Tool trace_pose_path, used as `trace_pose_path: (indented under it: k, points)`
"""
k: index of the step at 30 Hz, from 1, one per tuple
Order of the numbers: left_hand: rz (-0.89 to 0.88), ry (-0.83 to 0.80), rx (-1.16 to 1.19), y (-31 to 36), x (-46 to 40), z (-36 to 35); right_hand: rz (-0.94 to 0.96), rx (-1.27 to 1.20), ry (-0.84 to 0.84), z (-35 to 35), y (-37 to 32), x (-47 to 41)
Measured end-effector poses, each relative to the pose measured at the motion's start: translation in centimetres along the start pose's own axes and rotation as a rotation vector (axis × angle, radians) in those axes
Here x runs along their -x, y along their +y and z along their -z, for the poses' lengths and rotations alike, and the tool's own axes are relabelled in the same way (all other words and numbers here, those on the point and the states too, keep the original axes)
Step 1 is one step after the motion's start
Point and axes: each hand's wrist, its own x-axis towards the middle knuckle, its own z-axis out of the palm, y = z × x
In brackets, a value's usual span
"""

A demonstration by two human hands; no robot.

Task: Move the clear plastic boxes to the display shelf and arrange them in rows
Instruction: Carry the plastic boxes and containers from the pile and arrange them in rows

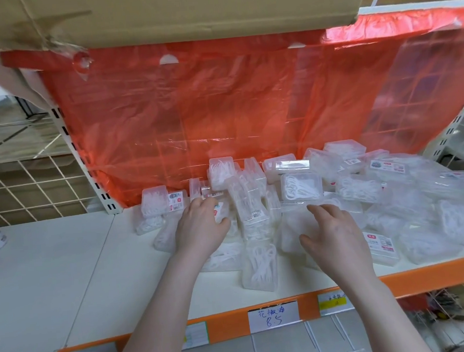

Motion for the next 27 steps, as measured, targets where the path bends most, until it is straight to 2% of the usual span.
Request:
trace_pose_path:
  k: [19, 27]
  points:
    - [0.153, -0.069, -0.083, 1.1, -0.5, 0.4, 0.028, 0.029, -0.136, 0.6, -0.2, -0.6]
    - [0.184, -0.064, -0.117, 0.4, 2.7, 1.8, 0.159, -0.014, -0.091, 0.9, 0.3, -0.4]
